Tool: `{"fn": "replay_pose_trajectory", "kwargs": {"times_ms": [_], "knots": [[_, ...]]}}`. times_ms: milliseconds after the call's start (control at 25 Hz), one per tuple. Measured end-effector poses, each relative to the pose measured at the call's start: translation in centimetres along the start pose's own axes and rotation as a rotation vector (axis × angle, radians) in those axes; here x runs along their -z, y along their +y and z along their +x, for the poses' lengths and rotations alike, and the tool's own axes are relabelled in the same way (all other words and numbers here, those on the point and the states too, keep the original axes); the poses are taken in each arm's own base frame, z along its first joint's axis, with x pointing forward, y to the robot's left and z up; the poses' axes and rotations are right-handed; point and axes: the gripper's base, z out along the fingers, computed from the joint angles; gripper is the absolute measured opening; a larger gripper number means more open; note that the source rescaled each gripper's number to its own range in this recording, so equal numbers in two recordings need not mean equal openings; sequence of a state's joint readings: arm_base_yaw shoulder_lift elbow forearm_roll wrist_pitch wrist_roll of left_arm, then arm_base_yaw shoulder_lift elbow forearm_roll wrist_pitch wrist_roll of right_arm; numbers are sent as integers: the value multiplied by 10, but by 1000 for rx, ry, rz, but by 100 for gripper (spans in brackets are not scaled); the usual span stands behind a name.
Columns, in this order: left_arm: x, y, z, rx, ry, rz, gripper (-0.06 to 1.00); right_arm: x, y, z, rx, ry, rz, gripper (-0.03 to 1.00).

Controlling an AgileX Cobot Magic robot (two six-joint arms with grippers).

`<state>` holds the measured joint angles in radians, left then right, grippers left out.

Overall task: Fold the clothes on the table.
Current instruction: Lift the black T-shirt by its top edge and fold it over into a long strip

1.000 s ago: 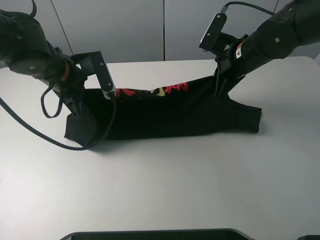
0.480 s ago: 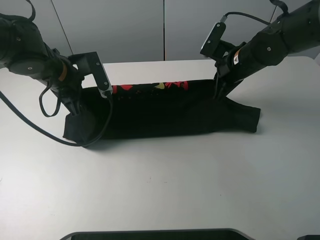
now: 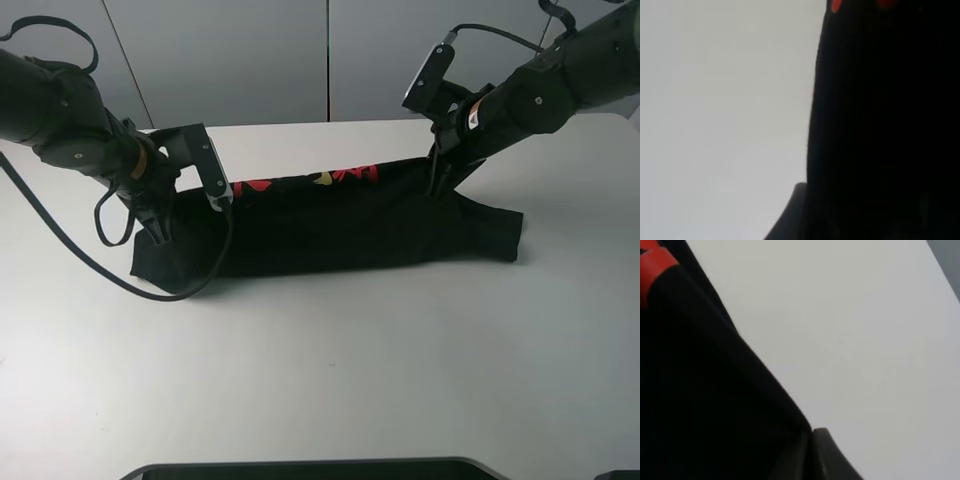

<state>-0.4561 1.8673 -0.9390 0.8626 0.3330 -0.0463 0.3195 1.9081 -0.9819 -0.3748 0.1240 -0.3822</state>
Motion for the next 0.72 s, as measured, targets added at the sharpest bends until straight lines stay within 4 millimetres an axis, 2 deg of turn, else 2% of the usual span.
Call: {"fn": "replay_pose_trajectory", "kwargs": {"times_ms": [200, 480, 720], "knots": [[-1, 2, 1, -4, -9, -4, 0, -12, 5, 4, 2, 16, -21, 1], [-3, 5, 3, -5, -23, -9, 0, -16, 7, 4, 2, 2, -22, 1], [-23, -6, 6, -27, 1, 37, 1, -17, 7, 4, 2, -2, -21, 4]]}}
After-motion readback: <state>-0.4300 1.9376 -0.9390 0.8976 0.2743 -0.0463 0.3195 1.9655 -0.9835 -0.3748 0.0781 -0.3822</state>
